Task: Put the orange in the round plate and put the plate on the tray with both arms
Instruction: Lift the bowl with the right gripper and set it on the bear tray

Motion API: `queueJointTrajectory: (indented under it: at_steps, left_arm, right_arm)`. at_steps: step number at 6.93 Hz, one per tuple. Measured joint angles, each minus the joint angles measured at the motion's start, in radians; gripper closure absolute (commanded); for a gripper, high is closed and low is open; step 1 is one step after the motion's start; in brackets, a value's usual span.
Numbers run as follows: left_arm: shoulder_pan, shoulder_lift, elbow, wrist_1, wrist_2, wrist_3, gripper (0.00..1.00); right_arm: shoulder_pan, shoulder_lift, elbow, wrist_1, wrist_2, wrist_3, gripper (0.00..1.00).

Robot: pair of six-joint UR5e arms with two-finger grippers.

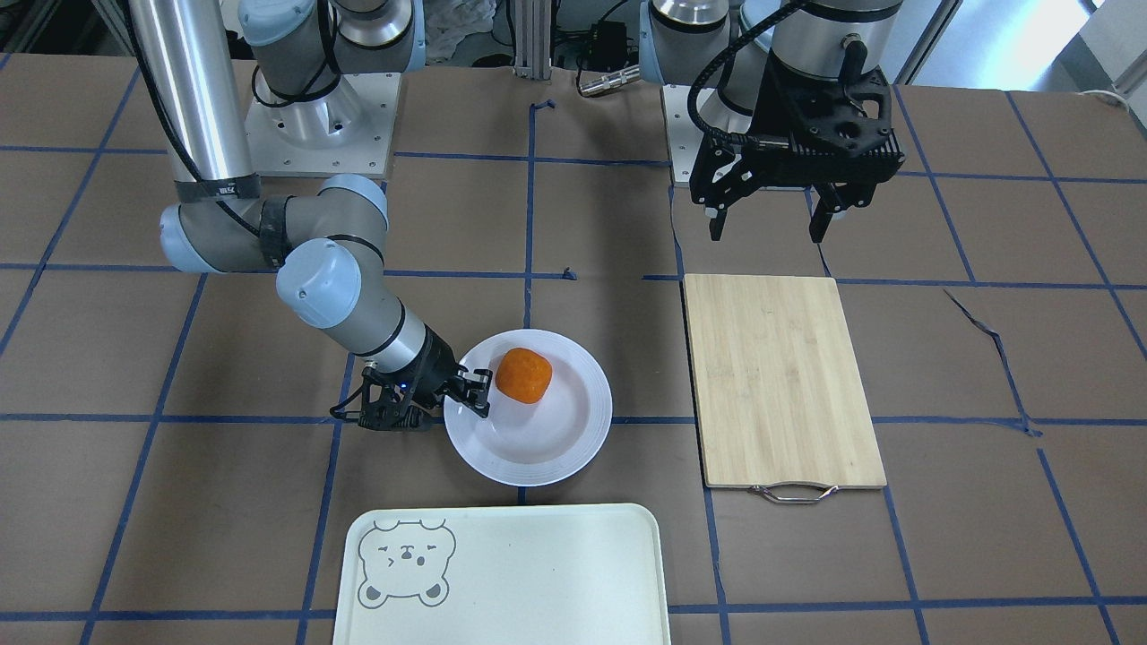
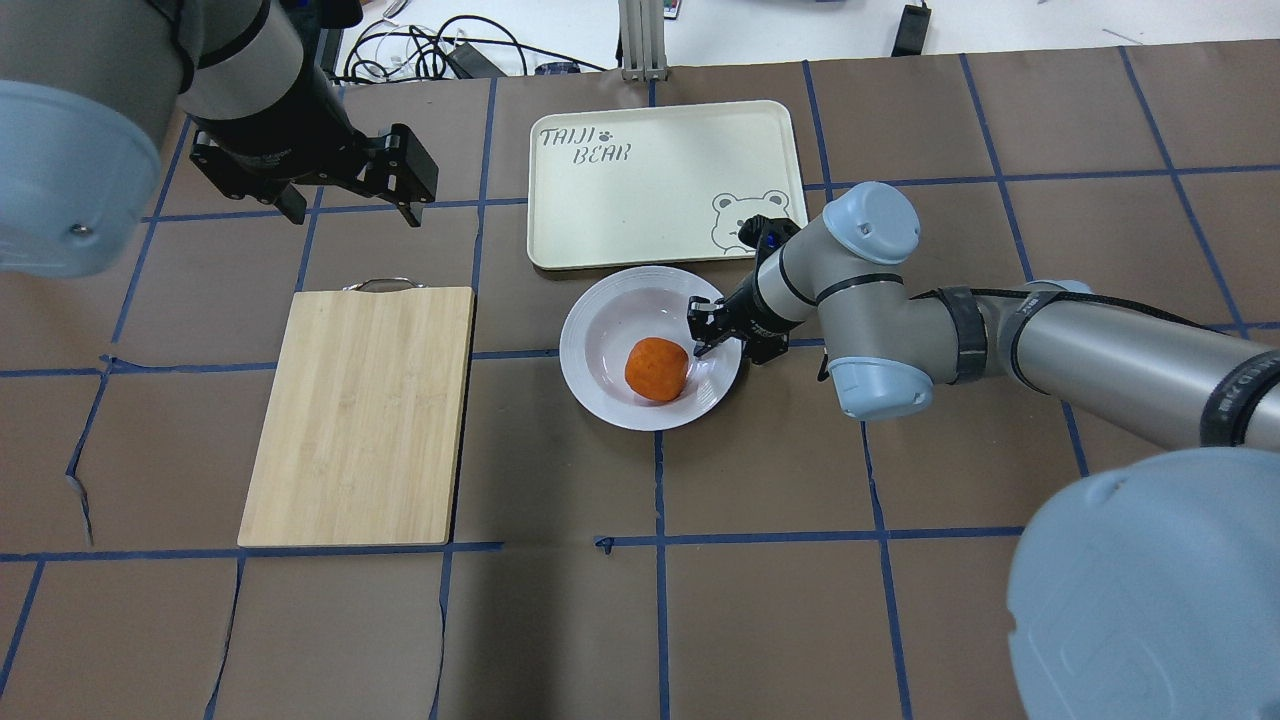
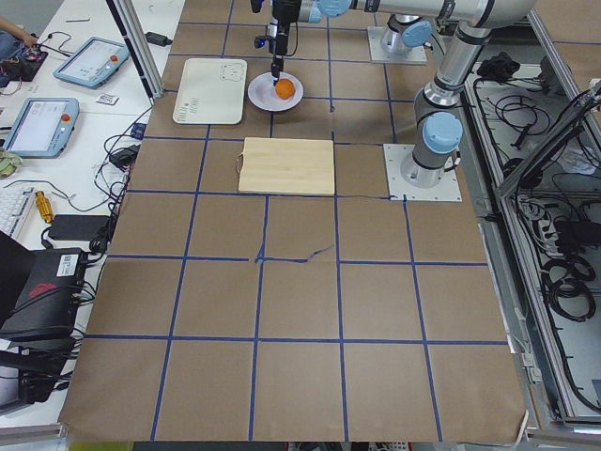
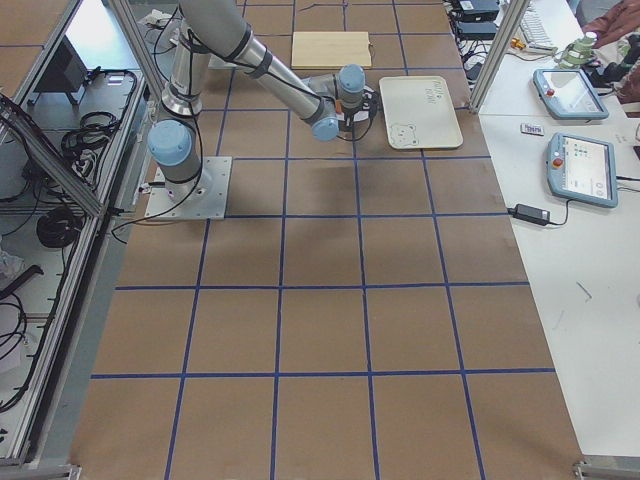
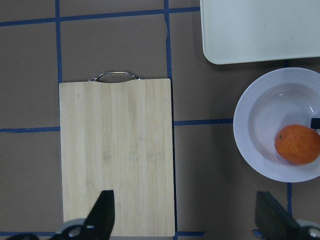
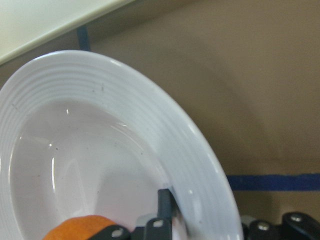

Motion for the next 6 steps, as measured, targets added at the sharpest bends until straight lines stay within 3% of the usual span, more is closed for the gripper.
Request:
queueJointTrajectory:
  at_steps: [4, 6]
  left_arm:
    - [0.001, 0.002, 0.0, -0.001, 0.002, 0.0, 0.0]
    - [0.0, 0.002, 0.0, -0.001, 0.004, 0.001, 0.0]
  right_arm:
    - [-0.024, -0.04, -0.017, 0.005, 0.031, 0.011, 0.97]
    - [-0.044, -0.04, -0.069, 0.003, 0.035, 0.013, 0.97]
